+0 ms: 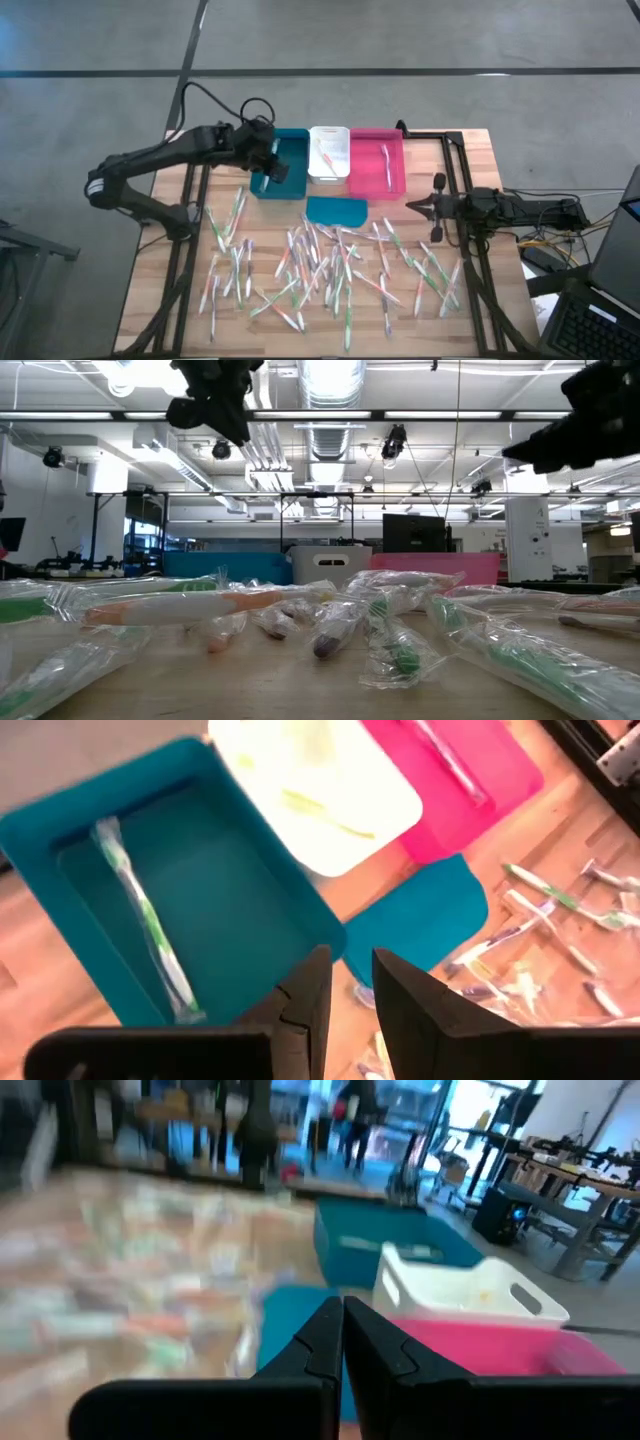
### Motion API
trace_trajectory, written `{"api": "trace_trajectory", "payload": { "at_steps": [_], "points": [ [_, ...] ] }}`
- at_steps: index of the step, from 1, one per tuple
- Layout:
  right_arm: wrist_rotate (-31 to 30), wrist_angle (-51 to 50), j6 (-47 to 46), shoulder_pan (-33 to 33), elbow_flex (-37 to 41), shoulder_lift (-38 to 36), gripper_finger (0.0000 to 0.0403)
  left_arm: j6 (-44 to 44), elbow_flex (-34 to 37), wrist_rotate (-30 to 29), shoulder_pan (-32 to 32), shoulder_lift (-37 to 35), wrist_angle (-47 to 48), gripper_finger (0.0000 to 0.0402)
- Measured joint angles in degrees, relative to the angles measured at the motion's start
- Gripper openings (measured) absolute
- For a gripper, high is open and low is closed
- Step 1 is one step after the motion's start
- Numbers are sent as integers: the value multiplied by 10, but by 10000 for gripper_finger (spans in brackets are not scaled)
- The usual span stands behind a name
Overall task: Pick & Place Toothbrushes
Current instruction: Put the purple toothbrush into the pink bin
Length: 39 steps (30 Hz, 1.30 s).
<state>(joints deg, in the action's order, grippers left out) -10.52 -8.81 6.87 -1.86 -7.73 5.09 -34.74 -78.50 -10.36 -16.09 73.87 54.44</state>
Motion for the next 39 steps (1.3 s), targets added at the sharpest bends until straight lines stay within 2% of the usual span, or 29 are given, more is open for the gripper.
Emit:
{"api": "trace_trajectory", "payload": {
  "at_steps": [4,7,11,14,21,29,34,39],
  "points": [
    [1,59,-102,0,0,0,8,7,0,-62,44,0,-7,80],
    [11,72,-112,0,0,0,8,9,1,-109,74,1,-10,80],
    [79,75,-111,0,0,5,8,38,5,-196,120,1,-34,81],
    [115,89,-122,0,0,16,8,82,24,-224,152,-1,-92,80],
    [121,155,-118,0,0,78,8,231,104,-215,202,-1,-281,81],
    [121,176,-118,0,-28,184,8,319,198,-186,206,-2,-442,80],
    [121,176,-127,0,-58,259,8,353,278,-110,204,-18,-583,81],
    [121,177,-129,0,-96,338,8,386,365,-59,204,-40,-721,80]
  ]
}}
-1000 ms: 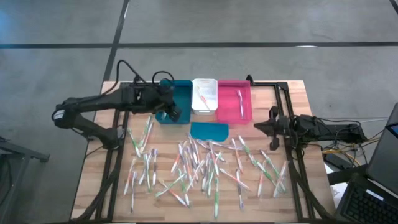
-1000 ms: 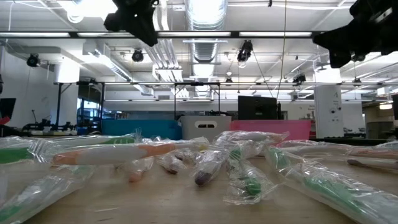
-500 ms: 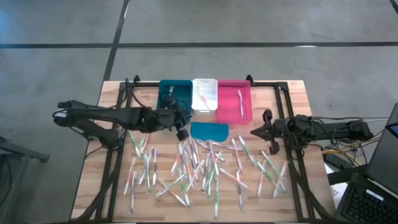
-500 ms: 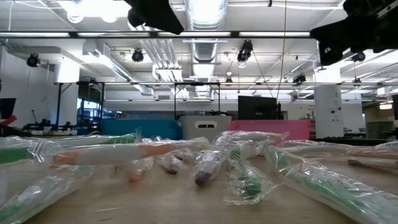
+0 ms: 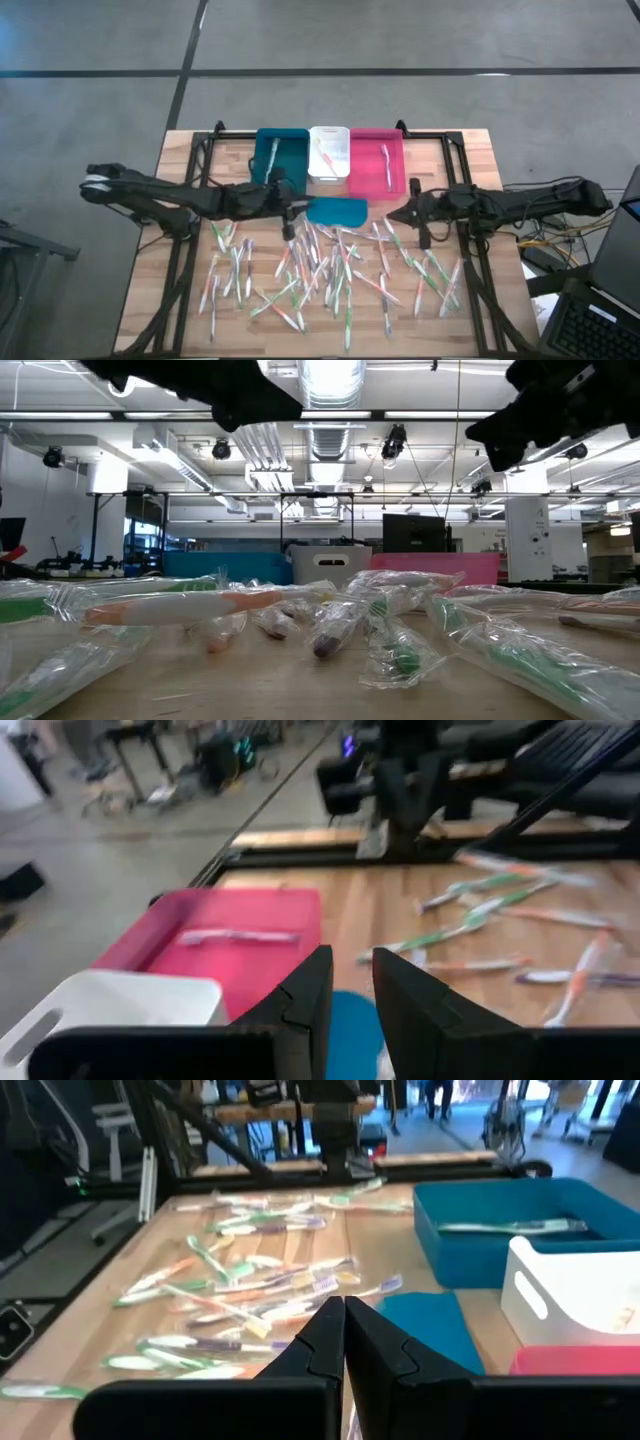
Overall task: Pick & Place Toothbrushes
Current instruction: Put the purple toothbrush into the pink bin
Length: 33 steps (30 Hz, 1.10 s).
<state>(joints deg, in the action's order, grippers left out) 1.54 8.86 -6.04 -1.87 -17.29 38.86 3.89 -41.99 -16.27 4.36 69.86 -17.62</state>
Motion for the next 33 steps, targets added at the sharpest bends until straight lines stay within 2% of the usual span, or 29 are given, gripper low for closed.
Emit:
{"api": "trace_trajectory", "payload": {
  "at_steps": [6,10,12,16,19,26,33],
  "points": [
    [0,-1,-27,-1,-42,99,8,47,93,53,-1,-26,-133,81],
    [-2,-4,-59,-11,-67,160,8,54,131,33,-2,-42,-165,81],
    [-17,-8,-76,-22,-79,189,8,43,144,17,-2,-48,-169,80],
    [-70,-38,-117,-56,-110,236,8,-31,159,13,-2,-48,-159,81],
    [-113,-86,-161,-95,-135,269,8,-55,160,-6,-5,-55,-159,80],
    [-239,-239,-311,-204,-202,340,8,33,158,-19,-13,-107,-160,80],
    [-258,-244,-402,-242,-219,415,9,28,159,-17,-13,-153,-127,80]
  ]
}}
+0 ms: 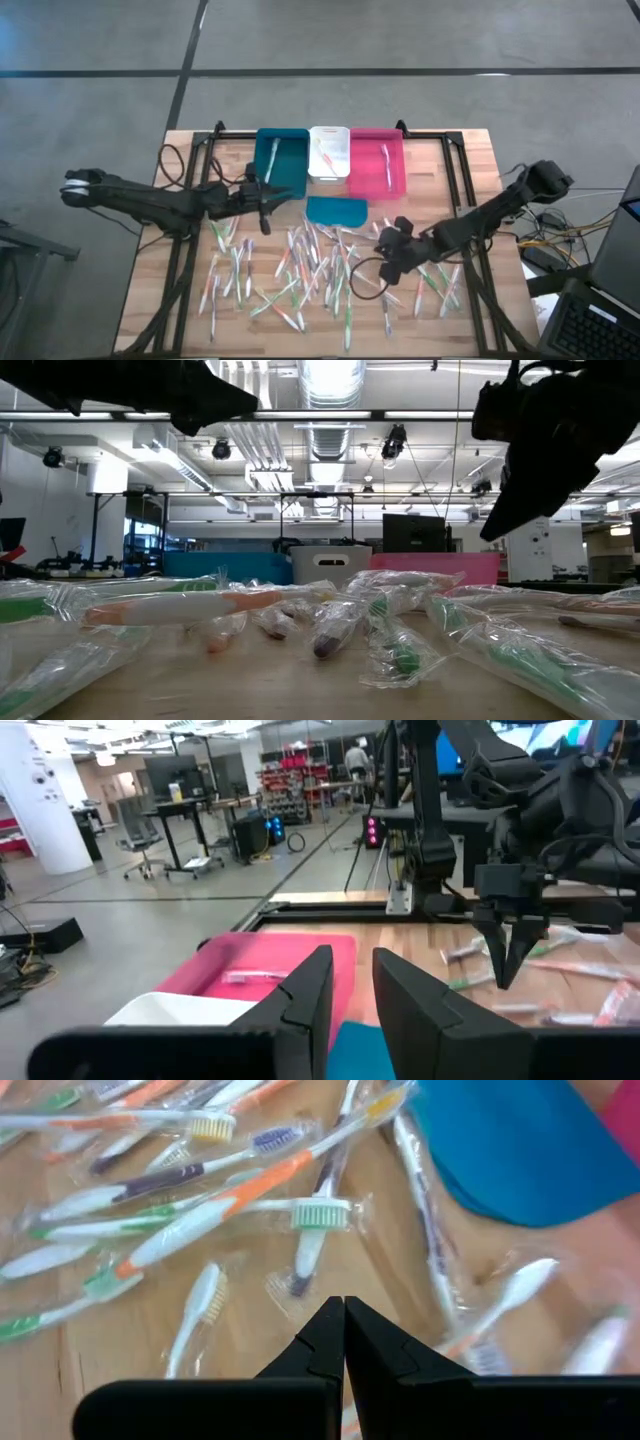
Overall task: Pick & Place Toothbrushes
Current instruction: Put the purple toothbrush into the pink bin
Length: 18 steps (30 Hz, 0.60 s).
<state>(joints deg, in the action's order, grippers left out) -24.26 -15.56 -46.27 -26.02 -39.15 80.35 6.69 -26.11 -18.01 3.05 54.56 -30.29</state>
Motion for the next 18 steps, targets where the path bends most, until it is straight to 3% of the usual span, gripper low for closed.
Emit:
{"api": "trace_trajectory", "payload": {
  "at_steps": [6,18],
  "points": [
    [0,44,6,2,-14,59,31,-28,0,1,0,-14,34,80],
    [0,45,13,2,-72,136,141,-54,2,2,0,-12,72,81]
  ]
}}
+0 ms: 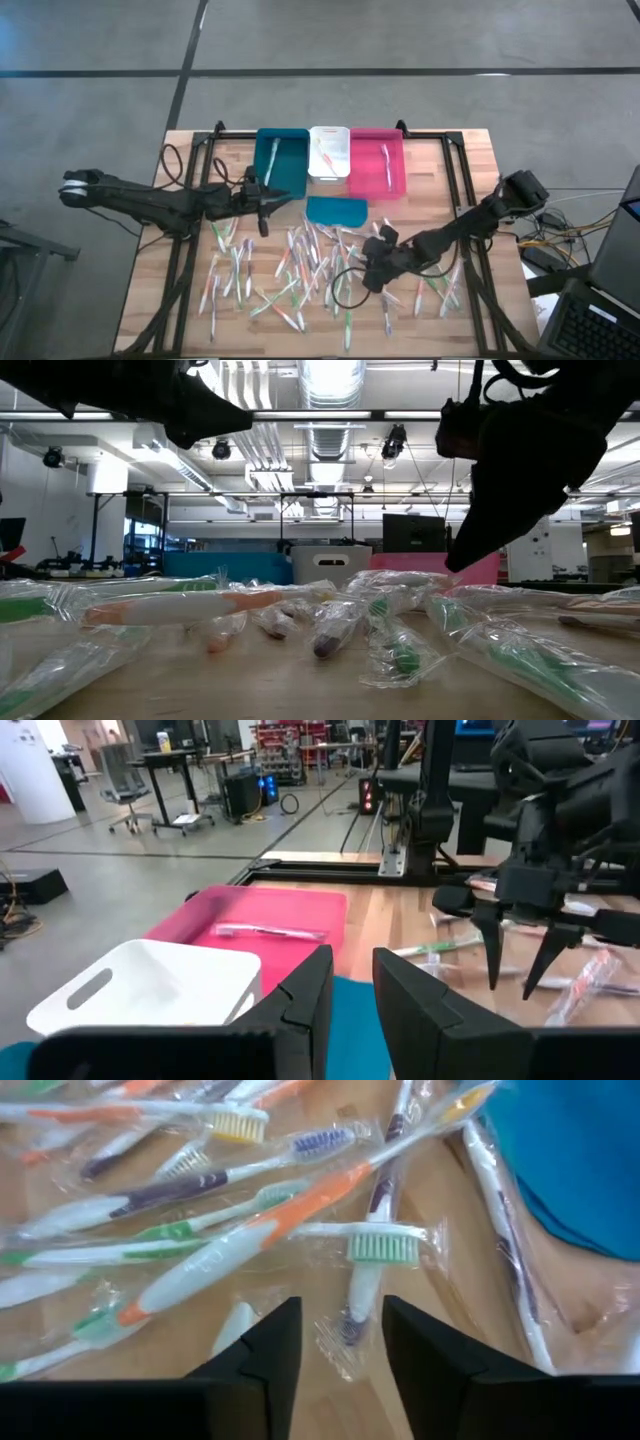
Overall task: Pick & Place Toothbrushes
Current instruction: Put the purple toothbrush into the pink bin
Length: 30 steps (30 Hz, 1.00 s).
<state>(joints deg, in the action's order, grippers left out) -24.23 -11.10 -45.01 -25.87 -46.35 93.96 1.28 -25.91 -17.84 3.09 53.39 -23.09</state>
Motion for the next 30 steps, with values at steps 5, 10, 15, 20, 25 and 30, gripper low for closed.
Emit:
{"api": "trace_trajectory", "payload": {
  "at_steps": [5,10,15,20,25,30],
  "points": [
    [0,1,0,7,-11,32,169,-3,0,0,0,0,2,80],
    [0,2,-1,29,-13,55,184,-8,0,0,0,0,3,81],
    [5,9,-4,43,-13,67,184,-9,0,0,0,0,8,80],
    [21,17,-5,45,-13,81,162,-9,0,0,0,0,12,81],
    [20,19,-12,45,-13,88,132,-9,0,0,0,0,13,80],
    [20,19,-15,46,-13,85,87,-9,0,0,0,0,13,80]
  ]
}}
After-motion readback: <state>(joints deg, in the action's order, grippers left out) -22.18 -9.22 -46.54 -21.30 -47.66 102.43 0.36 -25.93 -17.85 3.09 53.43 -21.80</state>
